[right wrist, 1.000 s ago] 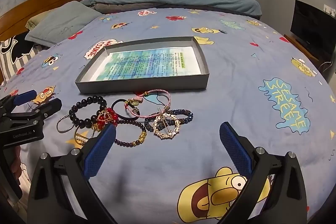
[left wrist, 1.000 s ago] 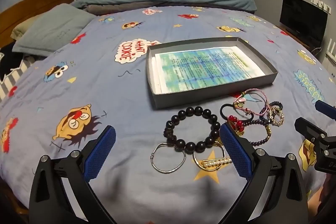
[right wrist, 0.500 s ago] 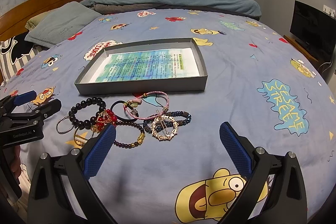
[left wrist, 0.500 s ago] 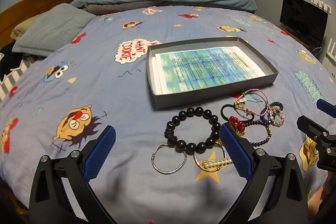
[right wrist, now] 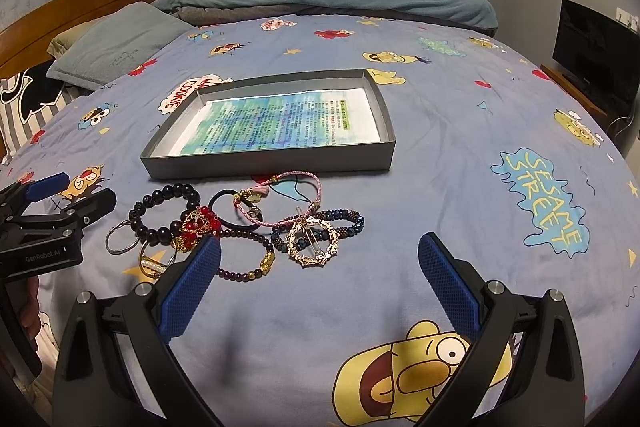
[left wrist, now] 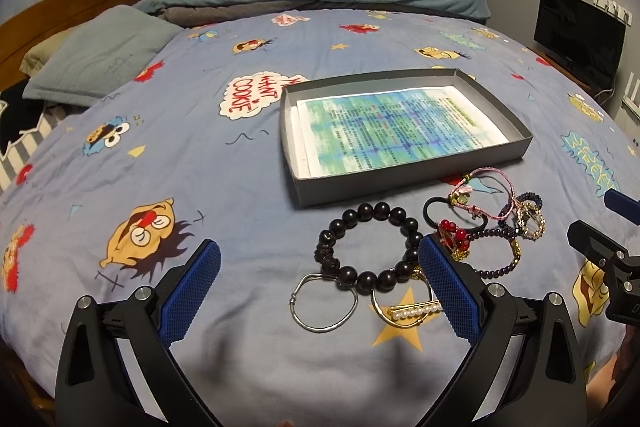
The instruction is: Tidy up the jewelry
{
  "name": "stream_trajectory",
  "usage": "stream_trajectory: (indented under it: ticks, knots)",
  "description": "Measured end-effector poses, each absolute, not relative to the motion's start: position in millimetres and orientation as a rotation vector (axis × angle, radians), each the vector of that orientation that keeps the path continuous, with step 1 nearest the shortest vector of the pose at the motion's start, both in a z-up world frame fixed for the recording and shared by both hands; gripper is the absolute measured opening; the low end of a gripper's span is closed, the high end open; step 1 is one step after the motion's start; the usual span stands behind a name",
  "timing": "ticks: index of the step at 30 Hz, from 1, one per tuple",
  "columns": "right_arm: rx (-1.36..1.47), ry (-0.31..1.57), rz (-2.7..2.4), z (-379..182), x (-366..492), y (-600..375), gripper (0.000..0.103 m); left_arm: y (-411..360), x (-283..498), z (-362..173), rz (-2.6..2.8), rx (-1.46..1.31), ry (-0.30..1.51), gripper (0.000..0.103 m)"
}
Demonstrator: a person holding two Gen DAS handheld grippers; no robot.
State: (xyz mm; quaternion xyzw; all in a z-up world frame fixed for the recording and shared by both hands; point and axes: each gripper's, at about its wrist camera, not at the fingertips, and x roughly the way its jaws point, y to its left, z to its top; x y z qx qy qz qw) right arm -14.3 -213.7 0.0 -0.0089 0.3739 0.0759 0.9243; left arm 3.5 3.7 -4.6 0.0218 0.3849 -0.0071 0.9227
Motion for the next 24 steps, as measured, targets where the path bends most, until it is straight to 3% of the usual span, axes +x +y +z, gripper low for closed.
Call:
stream_trajectory:
  ticks: [24]
  knots:
    - [-0.012, 0.787, 0.153, -8.1, -11.5, -214.4, 0.098, 3.7, 4.0, -5.8, -0.015, 0.044, 0.793, 0.098]
